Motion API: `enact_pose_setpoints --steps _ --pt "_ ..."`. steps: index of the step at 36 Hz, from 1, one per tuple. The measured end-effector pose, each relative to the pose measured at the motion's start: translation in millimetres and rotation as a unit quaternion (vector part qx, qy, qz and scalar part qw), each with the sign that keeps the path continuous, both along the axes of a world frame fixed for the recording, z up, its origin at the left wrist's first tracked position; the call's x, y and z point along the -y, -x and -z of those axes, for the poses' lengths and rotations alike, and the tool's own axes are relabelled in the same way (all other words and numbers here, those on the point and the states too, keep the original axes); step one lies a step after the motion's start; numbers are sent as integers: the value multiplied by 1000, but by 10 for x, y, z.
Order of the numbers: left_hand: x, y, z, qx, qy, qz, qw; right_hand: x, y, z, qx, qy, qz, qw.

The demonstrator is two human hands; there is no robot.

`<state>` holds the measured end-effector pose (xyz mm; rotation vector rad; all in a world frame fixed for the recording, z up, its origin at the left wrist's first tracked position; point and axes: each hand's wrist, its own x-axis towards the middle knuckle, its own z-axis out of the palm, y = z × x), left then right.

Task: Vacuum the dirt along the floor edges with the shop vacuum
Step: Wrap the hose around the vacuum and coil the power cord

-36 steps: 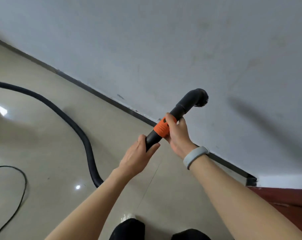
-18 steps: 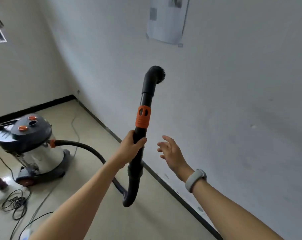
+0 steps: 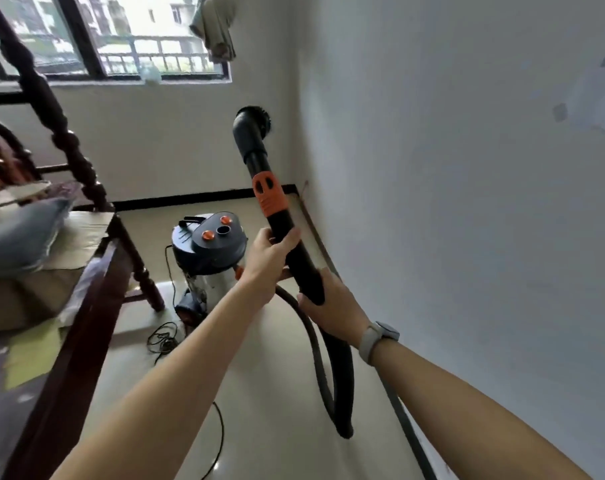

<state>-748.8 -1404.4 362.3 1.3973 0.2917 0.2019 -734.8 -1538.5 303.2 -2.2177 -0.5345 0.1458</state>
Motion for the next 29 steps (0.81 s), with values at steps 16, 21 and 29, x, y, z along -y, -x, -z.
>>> enact_pose_setpoints --steps 16,21,29 --pt "-2153 -1030 685 -49 71 -206 975 -2009 -1758 316 -3 86 -273 958" --pt "-2835 -1668 766 -48 95 -192 976 -2731 -2493 307 22 125 -280 952" --pt "-3773 -2724 733 -59 60 -174 981 -3678 -3405 178 70 163 -210 962"
